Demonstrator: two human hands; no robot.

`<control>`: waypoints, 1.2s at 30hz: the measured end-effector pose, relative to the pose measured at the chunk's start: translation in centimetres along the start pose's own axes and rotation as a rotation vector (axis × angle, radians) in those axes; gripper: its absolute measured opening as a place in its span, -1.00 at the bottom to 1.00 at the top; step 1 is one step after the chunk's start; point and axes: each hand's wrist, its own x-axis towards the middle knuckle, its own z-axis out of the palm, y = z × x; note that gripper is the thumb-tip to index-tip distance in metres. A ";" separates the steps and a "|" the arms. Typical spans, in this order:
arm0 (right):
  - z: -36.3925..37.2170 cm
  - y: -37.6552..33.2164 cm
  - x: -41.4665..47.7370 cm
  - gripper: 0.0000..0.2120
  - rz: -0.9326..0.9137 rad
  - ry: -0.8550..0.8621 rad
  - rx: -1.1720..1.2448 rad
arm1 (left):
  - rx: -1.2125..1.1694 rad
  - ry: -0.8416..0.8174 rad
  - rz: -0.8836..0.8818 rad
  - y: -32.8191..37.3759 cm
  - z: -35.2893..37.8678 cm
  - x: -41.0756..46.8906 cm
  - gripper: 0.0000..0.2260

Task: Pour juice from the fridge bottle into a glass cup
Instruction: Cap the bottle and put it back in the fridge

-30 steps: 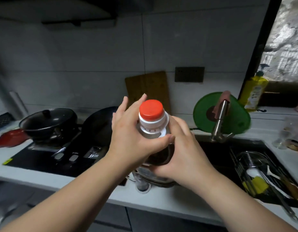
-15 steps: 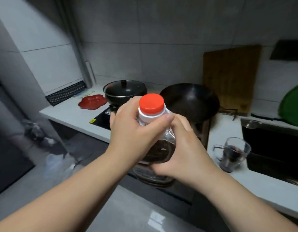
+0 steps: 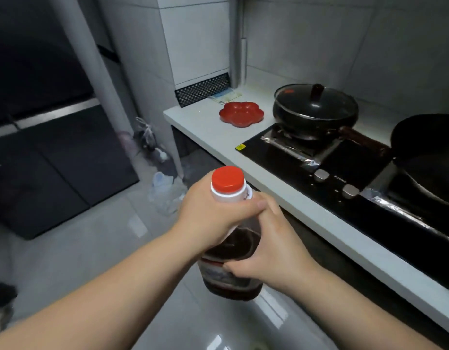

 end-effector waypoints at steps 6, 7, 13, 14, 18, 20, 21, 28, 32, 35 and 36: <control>4.5 1.9 9.0 -0.04 -0.106 -0.086 0.061 | 0.280 0.277 0.005 -4.7 -3.7 5.3 -0.61; 5.0 2.2 10.6 -0.03 -0.125 -0.101 0.058 | 0.308 0.312 0.004 -5.4 -4.3 6.0 -0.57; 8.6 2.8 20.3 0.05 -0.276 -0.193 -0.029 | 0.312 0.431 0.046 -8.7 -9.4 11.1 -0.50; 9.2 2.4 21.9 0.07 -0.304 -0.204 -0.043 | 0.308 0.454 0.050 -9.1 -10.5 12.0 -0.51; 12.7 0.6 27.9 0.08 -0.380 -0.255 -0.049 | 0.328 0.541 0.008 -11.3 -15.3 15.2 -0.50; 14.8 -0.4 30.5 0.07 -0.405 -0.280 -0.057 | 0.371 0.562 -0.008 -12.6 -17.8 16.5 -0.50; 16.1 -1.0 31.9 0.06 -0.419 -0.302 -0.050 | 0.392 0.571 -0.024 -13.5 -19.2 17.1 -0.50; 28.4 -5.3 41.5 0.04 -0.461 -0.302 0.027 | 0.498 0.644 0.102 -20.9 -31.6 21.7 -0.60; 35.8 -8.6 47.5 0.13 -0.446 -0.334 0.019 | 0.654 0.665 0.181 -24.9 -40.0 24.5 -0.58; 39.8 -11.5 51.2 0.24 -0.453 -0.314 0.039 | 0.748 0.653 0.138 -27.0 -45.2 26.3 -0.52; 41.3 -12.4 52.8 0.27 -0.460 -0.323 0.055 | 0.761 0.651 0.114 -28.1 -47.1 27.0 -0.52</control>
